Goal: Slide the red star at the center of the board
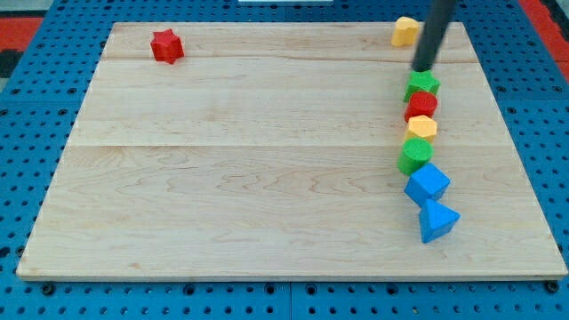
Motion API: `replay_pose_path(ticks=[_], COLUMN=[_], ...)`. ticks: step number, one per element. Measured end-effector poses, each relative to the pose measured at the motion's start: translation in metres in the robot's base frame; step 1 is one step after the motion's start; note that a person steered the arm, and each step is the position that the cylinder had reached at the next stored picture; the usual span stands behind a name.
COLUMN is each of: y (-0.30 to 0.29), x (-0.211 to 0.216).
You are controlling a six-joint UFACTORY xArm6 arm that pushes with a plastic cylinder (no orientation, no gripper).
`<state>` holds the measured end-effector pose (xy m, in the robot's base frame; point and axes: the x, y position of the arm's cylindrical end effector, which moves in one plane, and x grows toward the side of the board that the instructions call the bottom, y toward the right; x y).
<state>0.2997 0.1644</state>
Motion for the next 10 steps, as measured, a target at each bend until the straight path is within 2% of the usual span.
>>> replay_pose_path(ticks=[2, 3, 4, 5, 6, 7, 8, 9, 10], y=[-0.201, -0.347, -0.453, -0.414, -0.33, -0.29, -0.391, -0.424, -0.351], x=[0.001, 0.005, -0.01, -0.059, -0.092, -0.078, -0.096, -0.067, -0.059])
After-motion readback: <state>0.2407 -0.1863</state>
